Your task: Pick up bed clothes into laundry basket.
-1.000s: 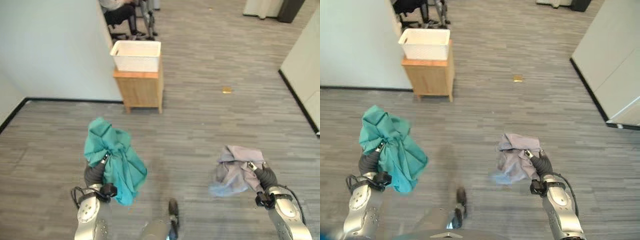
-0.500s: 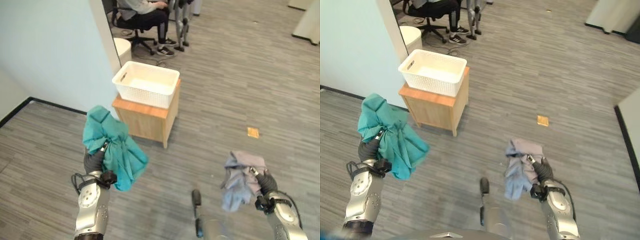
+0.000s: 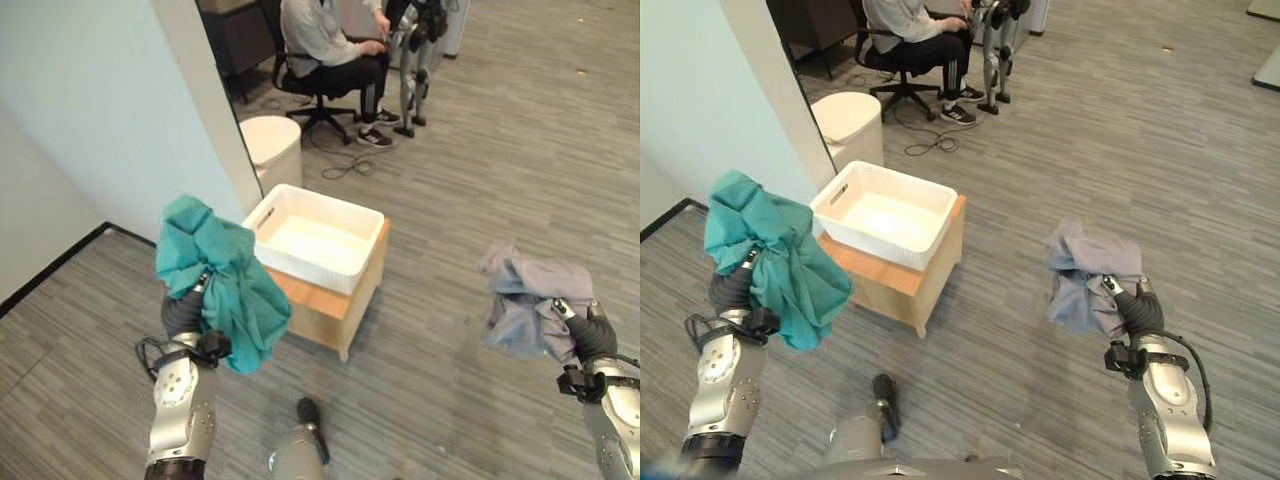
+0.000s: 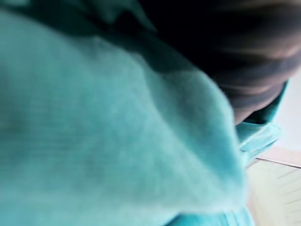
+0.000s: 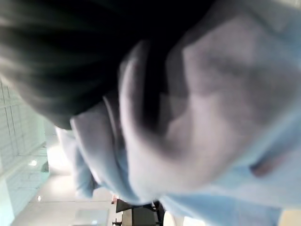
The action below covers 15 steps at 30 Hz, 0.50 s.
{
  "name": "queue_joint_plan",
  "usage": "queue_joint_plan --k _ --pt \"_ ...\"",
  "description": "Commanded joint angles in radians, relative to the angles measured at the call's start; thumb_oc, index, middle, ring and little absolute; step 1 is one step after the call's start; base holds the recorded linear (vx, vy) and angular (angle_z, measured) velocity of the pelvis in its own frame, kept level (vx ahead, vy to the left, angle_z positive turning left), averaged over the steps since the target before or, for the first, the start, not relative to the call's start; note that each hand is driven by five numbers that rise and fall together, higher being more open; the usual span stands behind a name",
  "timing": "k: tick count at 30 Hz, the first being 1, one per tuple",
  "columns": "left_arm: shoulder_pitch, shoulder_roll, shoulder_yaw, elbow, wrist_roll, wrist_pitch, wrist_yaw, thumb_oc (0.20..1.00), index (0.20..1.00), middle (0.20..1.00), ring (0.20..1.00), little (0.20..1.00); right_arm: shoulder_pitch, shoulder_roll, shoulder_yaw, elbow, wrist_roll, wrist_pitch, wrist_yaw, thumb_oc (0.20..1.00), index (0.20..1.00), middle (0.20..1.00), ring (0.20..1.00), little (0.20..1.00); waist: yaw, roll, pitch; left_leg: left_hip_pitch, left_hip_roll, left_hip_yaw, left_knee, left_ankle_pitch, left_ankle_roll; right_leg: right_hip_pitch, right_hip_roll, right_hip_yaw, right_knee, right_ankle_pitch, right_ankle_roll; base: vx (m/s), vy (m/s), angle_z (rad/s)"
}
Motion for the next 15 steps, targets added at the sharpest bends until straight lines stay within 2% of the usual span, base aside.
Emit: queue_joint_plan --k 1,2,4,5,6,7,8,9,10,12,13,14,15 --pt "-0.04 0.079 0.045 -0.053 -0.034 -0.071 0.005 0.2 0.2 0.2 0.2 0.2 -0.102 -0.027 -0.047 -0.064 -0.014 -0.069 0.027 0.2 0.2 0.2 0.2 0.2 0.026 -0.064 -0.043 0.036 0.092 -0.036 0.045 0.078 -0.187 -0.109 -0.089 0.024 0.049 0.07 0.015 0.37 0.147 0.0" --pt "-0.039 0.086 0.047 -0.056 -0.028 -0.068 0.005 0.2 0.2 0.2 0.2 0.2 -0.112 -0.029 -0.05 -0.059 -0.018 -0.064 0.028 0.2 0.2 0.2 0.2 0.2 0.027 -0.07 -0.057 0.054 0.075 -0.037 0.041 0.03 -0.174 -0.097 -0.108 0.027 0.049 0.063 0.024 0.23 0.128 0.28" --pt "-0.048 0.097 0.036 -0.058 -0.015 -0.062 0.008 0.2 0.2 0.2 0.2 0.2 -0.12 -0.03 -0.048 -0.054 -0.041 -0.061 0.019 0.2 0.2 0.2 0.2 0.2 0.026 -0.075 -0.07 0.089 0.039 -0.013 0.017 -0.013 -0.146 -0.102 -0.151 0.018 0.098 0.098 0.051 0.32 0.237 0.27" --pt "-0.052 0.106 0.03 -0.064 -0.006 -0.06 0.004 0.2 0.2 0.2 0.2 0.2 -0.123 -0.032 -0.05 -0.05 -0.049 -0.061 0.021 0.2 0.2 0.2 0.2 0.2 0.027 -0.077 -0.068 0.106 0.019 -0.003 0.01 -0.028 -0.13 -0.116 -0.174 0.021 0.161 0.137 0.064 0.36 0.355 0.32" --pt "-0.058 0.131 0.018 -0.071 0.015 -0.052 -0.001 0.2 0.2 0.2 0.2 0.2 -0.135 -0.039 -0.046 -0.026 -0.058 -0.052 0.019 0.2 0.2 0.2 0.2 0.2 0.026 -0.074 -0.062 0.155 -0.011 -0.004 -0.03 -0.057 -0.099 -0.174 -0.197 0.045 0.291 0.2 0.079 0.31 0.359 0.31" --pt "-0.065 0.139 0.009 -0.071 0.024 -0.049 -0.001 0.2 0.2 0.2 0.2 0.2 -0.145 -0.047 -0.04 -0.001 -0.072 -0.049 0.013 0.2 0.2 0.2 0.2 0.2 0.027 -0.073 -0.057 0.174 -0.028 -0.004 -0.042 -0.07 -0.081 -0.205 -0.21 0.055 0.362 0.254 0.085 0.41 0.483 0.36" --pt "-0.074 0.164 -0.01 -0.077 0.026 -0.037 -0.012 0.2 0.2 0.2 0.2 0.2 -0.176 -0.089 -0.03 0.054 -0.117 -0.034 0.004 0.2 0.2 0.2 0.2 0.2 0.018 -0.05 -0.038 0.232 -0.047 -0.017 -0.077 -0.095 -0.048 -0.297 -0.204 0.079 0.502 0.313 0.086 0.26 0.306 0.22" --pt "-0.075 0.162 -0.01 -0.076 0.026 -0.037 -0.012 0.2 0.2 0.2 0.2 0.2 -0.178 -0.091 -0.03 0.056 -0.117 -0.035 0.004 0.2 0.2 0.2 0.2 0.2 0.018 -0.05 -0.037 0.233 -0.048 -0.017 -0.08 -0.095 -0.047 -0.3 -0.205 0.08 0.509 0.309 0.086 0.27 0.261 0.24" --pt "-0.083 0.173 -0.025 -0.072 0.03 -0.034 -0.018 0.2 0.2 0.2 0.2 0.2 -0.176 -0.117 -0.04 0.071 -0.132 -0.027 0.003 0.2 0.2 0.2 0.2 0.2 0.0 -0.044 -0.03 0.255 -0.059 -0.036 -0.092 -0.104 -0.045 -0.337 -0.172 0.1 0.526 0.265 0.081 0.18 0.098 0.4" --pt "-0.091 0.17 -0.043 -0.064 0.029 -0.029 -0.034 0.2 0.2 0.2 0.2 0.2 -0.184 -0.16 -0.057 0.094 -0.141 -0.022 0.004 0.2 0.2 0.2 0.2 0.2 -0.015 -0.034 -0.029 0.283 -0.07 -0.06 -0.118 -0.102 -0.05 -0.39 -0.124 0.103 0.446 0.203 0.065 0.25 0.104 0.64" --pt "-0.088 0.165 -0.05 -0.066 0.022 -0.028 -0.045 0.2 0.2 0.2 0.2 0.2 -0.194 -0.187 -0.063 0.106 -0.141 -0.025 0.003 0.2 0.2 0.2 0.2 0.2 -0.019 -0.035 -0.029 0.298 -0.079 -0.074 -0.131 -0.11 -0.056 -0.407 -0.112 0.095 0.371 0.179 0.058 0.19 0.037 0.84" --pt "-0.087 0.162 -0.049 -0.066 0.021 -0.028 -0.047 0.2 0.2 0.2 0.2 0.2 -0.196 -0.192 -0.062 0.111 -0.14 -0.028 0.004 0.2 0.2 0.2 0.2 0.2 -0.026 -0.03 -0.028 0.304 -0.077 -0.081 -0.135 -0.111 -0.057 -0.394 -0.11 0.086 0.359 0.179 0.058 0.36 -0.018 0.94" --pt "-0.072 0.156 -0.067 -0.07 0.019 -0.024 -0.06 0.2 0.2 0.2 0.2 0.2 -0.209 -0.282 -0.115 0.147 -0.153 -0.049 -0.015 0.2 0.2 0.2 0.2 0.2 -0.037 -0.049 -0.011 0.331 -0.096 -0.136 -0.142 -0.138 -0.064 -0.371 -0.091 0.108 0.173 0.181 0.058 0.26 -0.028 1.01"
